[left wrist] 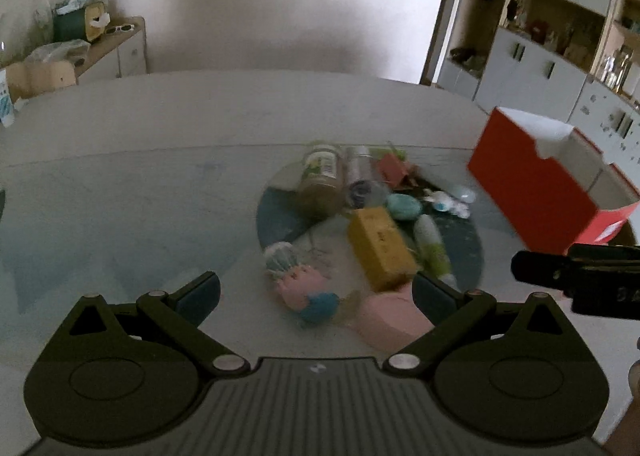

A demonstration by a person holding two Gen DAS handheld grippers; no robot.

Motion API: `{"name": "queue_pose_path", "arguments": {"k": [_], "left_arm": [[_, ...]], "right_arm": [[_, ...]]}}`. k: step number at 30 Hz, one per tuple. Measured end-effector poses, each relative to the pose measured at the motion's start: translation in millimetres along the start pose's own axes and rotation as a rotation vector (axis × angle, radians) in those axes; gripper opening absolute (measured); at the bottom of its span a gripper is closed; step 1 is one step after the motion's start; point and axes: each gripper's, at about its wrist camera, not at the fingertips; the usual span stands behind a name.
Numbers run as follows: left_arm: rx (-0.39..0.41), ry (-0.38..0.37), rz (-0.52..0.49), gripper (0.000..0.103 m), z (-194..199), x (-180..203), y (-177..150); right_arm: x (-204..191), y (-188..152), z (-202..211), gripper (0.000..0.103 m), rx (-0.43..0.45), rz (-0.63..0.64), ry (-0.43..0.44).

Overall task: Organize rigid objects
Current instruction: 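Grasp the pink pig figurine with the left tool while the right tool grasps the green glue stick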

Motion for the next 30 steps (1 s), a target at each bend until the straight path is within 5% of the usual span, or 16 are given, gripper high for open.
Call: {"name": "queue_pose_path", "arguments": {"k": [6,9,11,20,30], "left_arm": [[-0.044,0.029,0.033,0.102,-30,-15,7],[-0.071,0.043,0.051,0.102,-38,-21,13],[-0.08,0.05,0.083,0.093,-43,-27,18],[-0.122,0.055,0.118,0.083,-57,-28,10],[-0.123,0.081,0.097,0.064,-63,-27,5]], "right_arm": [[-9,8,-28,0.077,-0.057,-0.009,0.004],[-11,15,-40,0.063,-0.078,-0.016,0.001],[-10,18,-46,0.057,-0.091,-0.032,0.002],[-16,17,-67,0.041,-0.145,-0.017,-0.022],[-18,17,-76,0.033,-0.155,0.023,-0.04]]}}
Point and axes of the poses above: each gripper's, at about its wrist camera, not at the fingertips, and z roughly against the way its jaws point, x to its right, y to its top
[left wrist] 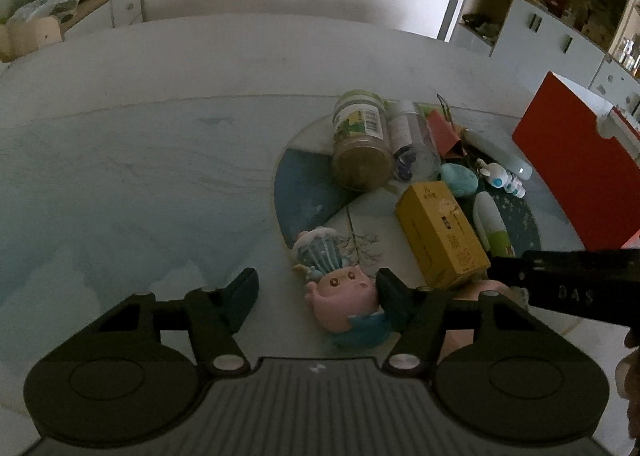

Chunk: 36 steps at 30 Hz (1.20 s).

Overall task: Organize rigid objects
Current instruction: 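Grasp the pink pig figurine with the left tool while the right tool grasps the green glue stick, then carry the pig figurine and glue stick with both tools into the red box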

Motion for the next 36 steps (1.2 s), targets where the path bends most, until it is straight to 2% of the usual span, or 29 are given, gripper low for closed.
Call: {"name": "queue_pose_path", "arguments": {"k": [3,5,7,18,22,30,36], "left_arm": [[0.005,0.009,0.005,0.053,0,1,0],[0.006,0.016,0.001,0.045,0,2,1],[0.007,0.031,0.013,0.037,-1,2,2],[-0.031,0.078,0.073,0.037,4,-2,8],[-0.022,0.07,0.091,0.037,14,-2,13],[0.021,0.12,0.069,0.037,34,18,26],[0.07,0.14,0.071,0.037,58,47,46]], "right_arm": [[0,2,-1,0.027,0.002,-0.001,0.004],[1,3,-2,0.018,0.001,-0.004,0.007],[2,5,-3,0.017,0.0,-0.013,0.009],[16,15,17,0.016,0.022,-0.067,0.028],[22,14,43,0.016,0.053,-0.071,0.041],[49,18,90,0.016,0.107,-0.077,0.079],[77,31,115,0.016,0.148,-0.071,0.117]]}}
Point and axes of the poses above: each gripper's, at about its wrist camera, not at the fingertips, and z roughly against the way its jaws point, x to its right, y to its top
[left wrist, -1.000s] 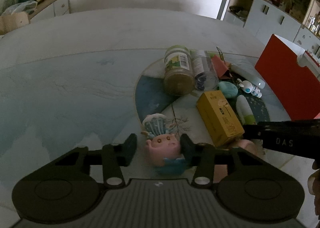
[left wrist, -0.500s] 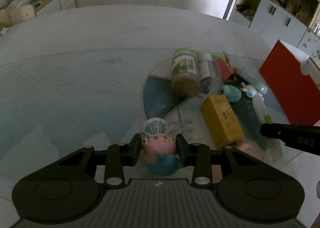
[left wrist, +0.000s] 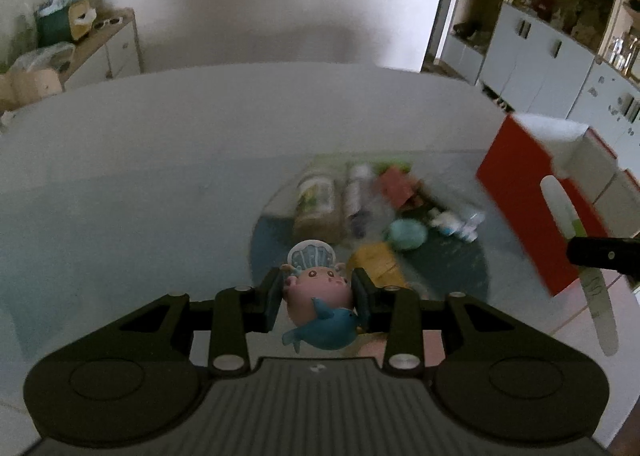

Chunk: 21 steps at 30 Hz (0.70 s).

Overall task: Organize rigid objects
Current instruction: 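Carry the pig figurine and glue stick with both tools into the red box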

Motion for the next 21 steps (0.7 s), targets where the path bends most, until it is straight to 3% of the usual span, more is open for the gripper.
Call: {"name": "queue_pose_path", "arguments": {"k": [10,21], "left_arm": [[0.054,-0.008,0.019,0.037,25,69,34],[0.061,0.001,0.029,0.037,6,165,65]], "right_arm": [[66,29,26,0.016,0.035,-0.04,0.062],[142,43,24,0.016,0.034,-0.061,0.087]]}}
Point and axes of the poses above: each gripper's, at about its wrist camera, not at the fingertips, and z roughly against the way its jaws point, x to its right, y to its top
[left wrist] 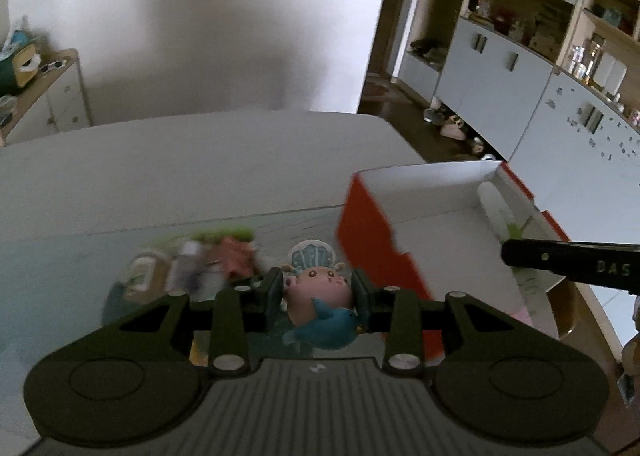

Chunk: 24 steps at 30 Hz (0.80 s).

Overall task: Organize rigid objects
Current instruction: 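Carry the pig figurine and glue stick with both tools into the red box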

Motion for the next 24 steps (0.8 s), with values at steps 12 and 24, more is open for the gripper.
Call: {"name": "queue_pose_path", "arguments": {"k": [12,24], "left_arm": [[-0.033,-0.008,-0.036,0.037,-56,87,30],[-0.163,-0.015,-0.047,0.037,-151,128,47]], "right_arm": [[72,19,-21,0.016,-0.023,-0.025,-0.055],[113,25,-68,0.016,-0.114,0.014,-0.106]]}}
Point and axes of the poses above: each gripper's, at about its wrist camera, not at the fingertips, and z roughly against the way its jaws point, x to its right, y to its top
